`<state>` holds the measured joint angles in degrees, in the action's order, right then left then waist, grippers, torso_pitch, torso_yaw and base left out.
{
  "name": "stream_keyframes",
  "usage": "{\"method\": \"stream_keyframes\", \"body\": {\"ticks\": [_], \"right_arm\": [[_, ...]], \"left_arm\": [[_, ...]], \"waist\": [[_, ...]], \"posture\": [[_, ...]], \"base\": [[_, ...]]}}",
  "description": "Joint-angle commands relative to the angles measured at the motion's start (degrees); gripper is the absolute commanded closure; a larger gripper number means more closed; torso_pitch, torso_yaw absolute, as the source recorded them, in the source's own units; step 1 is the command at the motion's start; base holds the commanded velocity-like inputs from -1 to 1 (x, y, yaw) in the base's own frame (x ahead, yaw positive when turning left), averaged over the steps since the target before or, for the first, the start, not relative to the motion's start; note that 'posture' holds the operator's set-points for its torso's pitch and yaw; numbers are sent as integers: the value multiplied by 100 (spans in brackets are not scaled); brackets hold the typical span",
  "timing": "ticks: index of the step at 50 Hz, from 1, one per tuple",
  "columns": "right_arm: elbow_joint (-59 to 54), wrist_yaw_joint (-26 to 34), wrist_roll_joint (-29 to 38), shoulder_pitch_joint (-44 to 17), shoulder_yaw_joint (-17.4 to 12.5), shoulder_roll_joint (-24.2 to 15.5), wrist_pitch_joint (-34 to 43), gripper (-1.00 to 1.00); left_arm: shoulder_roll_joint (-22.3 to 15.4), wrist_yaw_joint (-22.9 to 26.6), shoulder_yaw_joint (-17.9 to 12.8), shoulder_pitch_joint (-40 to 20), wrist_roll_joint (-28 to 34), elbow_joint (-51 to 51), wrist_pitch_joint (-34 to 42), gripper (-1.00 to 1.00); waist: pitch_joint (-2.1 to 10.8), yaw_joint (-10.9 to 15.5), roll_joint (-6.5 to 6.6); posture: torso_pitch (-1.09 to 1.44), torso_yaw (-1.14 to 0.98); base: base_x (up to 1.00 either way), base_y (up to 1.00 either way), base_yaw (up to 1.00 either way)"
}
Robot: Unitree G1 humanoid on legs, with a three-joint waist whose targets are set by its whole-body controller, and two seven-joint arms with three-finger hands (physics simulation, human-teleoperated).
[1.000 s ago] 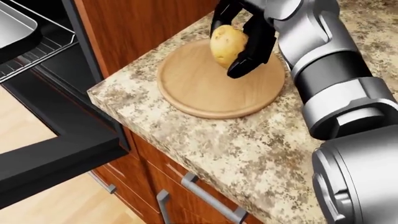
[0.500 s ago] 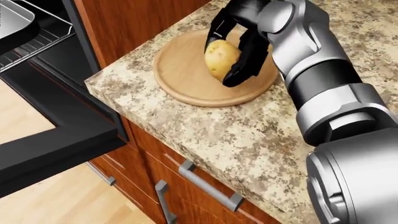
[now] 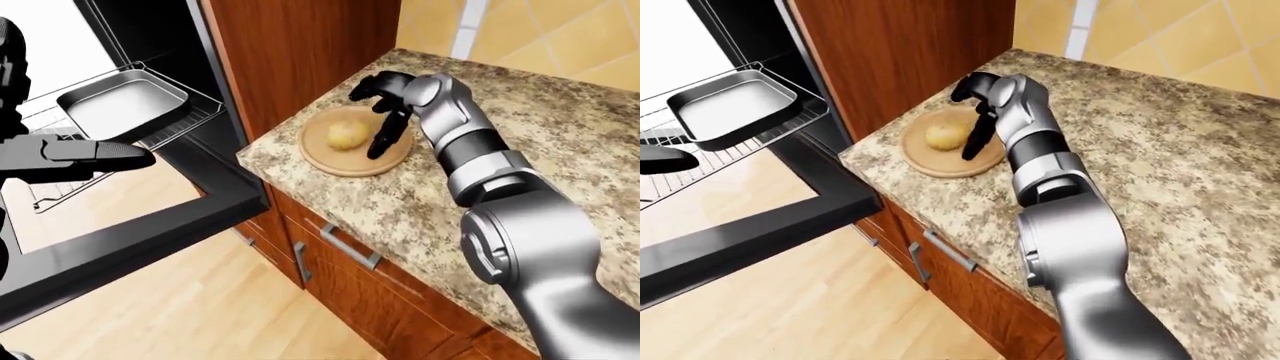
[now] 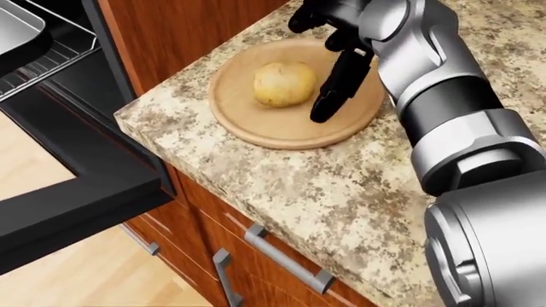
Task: Pick the potato from the oven and place it on the plate on the counter.
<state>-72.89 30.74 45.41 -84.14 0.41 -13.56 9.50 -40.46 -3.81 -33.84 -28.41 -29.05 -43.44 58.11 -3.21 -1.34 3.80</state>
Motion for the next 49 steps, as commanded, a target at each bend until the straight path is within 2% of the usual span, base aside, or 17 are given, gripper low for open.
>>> {"method": "stream_keyframes", "body": {"ticks": [1, 7, 13, 16, 19, 22, 24, 25, 36, 37, 41, 42, 45, 46, 47, 48, 49], "right_arm": [[282, -73, -41, -329, -39, -75, -65, -100], [355, -56, -152, -632, -123, -213, 45, -100], [931, -468, -942, -783, -570, -219, 624, -100], [1705, -508, -1345, -711, -614, -291, 1173, -100], [2667, -659, -1999, -689, -842, -284, 2021, -100], [3815, -559, -2312, -564, -714, -422, 2834, -100], [4563, -562, -2538, -471, -731, -511, 3373, -100], [4858, -646, -2688, -475, -840, -526, 3745, -100], [7501, -987, -3410, -20, -987, -1257, 5405, -100], [7919, -1091, -3471, 161, -1125, -1282, 5596, -100], [9032, -1298, -3760, 550, -1305, -1573, 6099, -100], [9393, -1466, -3823, 606, -1502, -1579, 6312, -100], [10747, -1707, -4015, 1455, -1754, -1789, 6791, -100], [12475, -1679, -3960, 3410, -2878, -1485, 6878, -100], [12643, -1770, -4117, 3607, -3042, -1431, 6798, -100], [12641, -1854, -4291, 3730, -3072, -1450, 6726, -100], [12619, -1985, -4423, 3803, -3101, -1499, 6647, -100]], "left_arm": [[-101, -37, -96, -107, 39, -61, -153, -100], [-125, -51, -175, -88, -24, -98, -107, -100], [-71, 9, -204, 80, 16, -61, -277, -100], [-47, 52, -233, 131, 34, -31, -347, -100], [-18, 45, -155, 131, 79, -20, -384, -100], [5, 87, -120, 148, 145, 30, -463, -100], [-9, 94, -105, 98, 142, 15, -409, -100], [-13, 87, -104, 74, 143, 14, -388, -100], [-132, -79, 111, -336, 64, 5, -93, -100], [-116, -72, 152, -314, 99, 36, -139, -100], [-105, -11, 217, -311, 181, 80, -218, -100], [-41, -9, 262, -283, 266, 152, -359, -100], [76, -24, 553, -365, 542, 347, -601, -100], [3, -157, 1288, -797, 1088, 993, -870, -100], [97, -68, 1415, -887, 1316, 1107, -920, -100], [148, 74, 1454, -893, 1510, 1082, -912, -100], [230, 182, 1411, -922, 1637, 1044, -861, -100]], "waist": [[175, 0, 12], [158, -4, 13], [132, 0, 0], [122, 9, -19], [114, 26, -45], [86, 49, -76], [72, 58, -94], [64, 63, -103], [18, 95, -192], [10, 99, -191], [1, 118, -210], [0, 124, -218], [-14, 155, -249], [-14, 168, -265], [-26, 160, -317], [-18, 254, -373], [64, 278, -416]], "posture": [[0, 0], [0, 0], [0, 0], [0, 0], [0, 0], [0, 0], [0, 0], [0, 0], [0, 0], [0, 0], [0, 0], [0, 0], [0, 0], [0, 0], [0, 0], [0, 0], [0, 0]], "base": [[0, 0, 0], [0, 0, 0], [0, 0, 0], [0, 0, 0], [0, 0, 0], [0, 0, 0], [0, 0, 0], [0, 0, 0], [0, 0, 0], [0, 0, 0], [0, 0, 0], [0, 0, 0], [0, 0, 0], [0, 0, 0], [0, 0, 0], [0, 0, 0], [0, 0, 0]]}}
